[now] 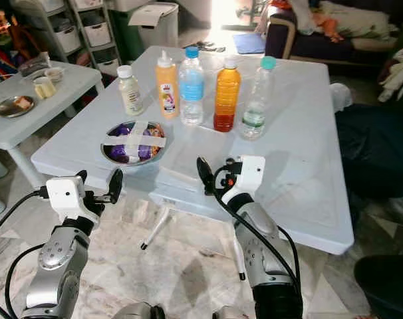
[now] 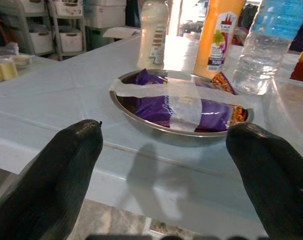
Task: Restocking fridge
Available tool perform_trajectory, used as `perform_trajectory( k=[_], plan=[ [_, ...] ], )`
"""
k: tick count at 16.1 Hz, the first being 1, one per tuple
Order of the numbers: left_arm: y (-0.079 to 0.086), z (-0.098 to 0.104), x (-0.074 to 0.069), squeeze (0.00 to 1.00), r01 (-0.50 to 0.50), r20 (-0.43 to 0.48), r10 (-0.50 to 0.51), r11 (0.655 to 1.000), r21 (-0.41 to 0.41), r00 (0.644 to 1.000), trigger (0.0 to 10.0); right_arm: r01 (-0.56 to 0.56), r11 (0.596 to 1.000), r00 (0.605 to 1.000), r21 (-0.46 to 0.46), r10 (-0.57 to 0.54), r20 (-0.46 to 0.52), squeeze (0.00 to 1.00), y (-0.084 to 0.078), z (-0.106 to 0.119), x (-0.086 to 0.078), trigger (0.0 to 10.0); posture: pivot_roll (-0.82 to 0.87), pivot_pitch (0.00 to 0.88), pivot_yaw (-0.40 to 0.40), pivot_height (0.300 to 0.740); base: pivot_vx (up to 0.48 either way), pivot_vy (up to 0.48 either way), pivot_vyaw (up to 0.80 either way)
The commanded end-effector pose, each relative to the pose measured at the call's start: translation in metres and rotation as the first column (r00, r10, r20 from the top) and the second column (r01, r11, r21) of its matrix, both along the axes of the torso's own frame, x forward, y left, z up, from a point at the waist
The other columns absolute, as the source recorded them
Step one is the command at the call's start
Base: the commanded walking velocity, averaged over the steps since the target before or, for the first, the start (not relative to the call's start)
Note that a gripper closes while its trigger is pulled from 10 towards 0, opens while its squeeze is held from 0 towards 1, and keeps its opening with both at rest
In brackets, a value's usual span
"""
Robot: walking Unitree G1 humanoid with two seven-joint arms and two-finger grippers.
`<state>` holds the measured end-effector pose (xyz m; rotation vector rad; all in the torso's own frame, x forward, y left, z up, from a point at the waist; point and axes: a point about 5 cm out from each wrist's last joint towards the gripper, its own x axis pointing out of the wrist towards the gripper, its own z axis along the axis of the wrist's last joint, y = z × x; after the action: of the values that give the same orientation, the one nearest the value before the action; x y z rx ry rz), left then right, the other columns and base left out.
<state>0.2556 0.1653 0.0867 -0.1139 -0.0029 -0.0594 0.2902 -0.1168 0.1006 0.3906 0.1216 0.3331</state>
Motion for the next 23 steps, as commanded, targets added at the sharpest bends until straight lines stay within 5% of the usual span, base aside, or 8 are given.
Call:
perform_trajectory(
  k=[1,9,15,16,17,23],
  plan=[
    [0.002,-0.001,0.0,0.0,0.002,-0.008,-0.001,1.0,0.015,1.0,10.0,-0.006,1.0,1.0,-0.015,0.006,0.022,0.0,-0.001,0.004,0.004,10.0,-0.07,0.033,0.049,0.74,0.0,0.0,0.0],
    [0.0,-0.002,0.001,0.0,0.02,-0.012,-0.02,1.0,0.024,1.0,10.0,-0.074,0.997,0.994,0.019,0.076,-0.077,0.0,0.011,-0.003,0.013,10.0,-0.06,0.042,0.052,0.74,0.0,0.0,0.0],
    [-0.005,-0.002,0.002,0.0,0.026,-0.011,-0.025,1.0,0.018,1.0,10.0,-0.183,0.949,0.964,0.255,0.224,-0.143,0.0,0.03,0.01,0.004,10.0,-0.07,0.04,0.046,0.74,0.0,0.0,0.0],
    [-0.005,-0.002,0.002,0.0,0.027,-0.011,-0.027,0.999,0.017,1.0,10.0,-0.187,0.949,0.963,0.255,0.228,-0.141,0.0,0.03,0.012,0.003,8.1,-0.07,0.04,0.046,0.74,0.0,0.0,0.0],
    [-0.005,-0.002,0.003,0.0,0.027,-0.011,-0.027,0.999,0.017,1.0,10.0,-0.17,0.952,0.966,0.257,0.213,-0.15,0.0,0.027,0.01,0.005,0.5,-0.07,0.039,0.046,0.74,0.0,0.0,0.0],
    [-0.007,-0.002,0.004,0.0,0.029,-0.006,-0.029,0.999,0.015,1.0,10.0,-0.059,0.964,0.963,0.258,0.123,-0.238,0.0,0.014,0.003,0.015,0.0,-0.06,0.034,0.044,0.74,0.0,0.0,0.0]
  ],
)
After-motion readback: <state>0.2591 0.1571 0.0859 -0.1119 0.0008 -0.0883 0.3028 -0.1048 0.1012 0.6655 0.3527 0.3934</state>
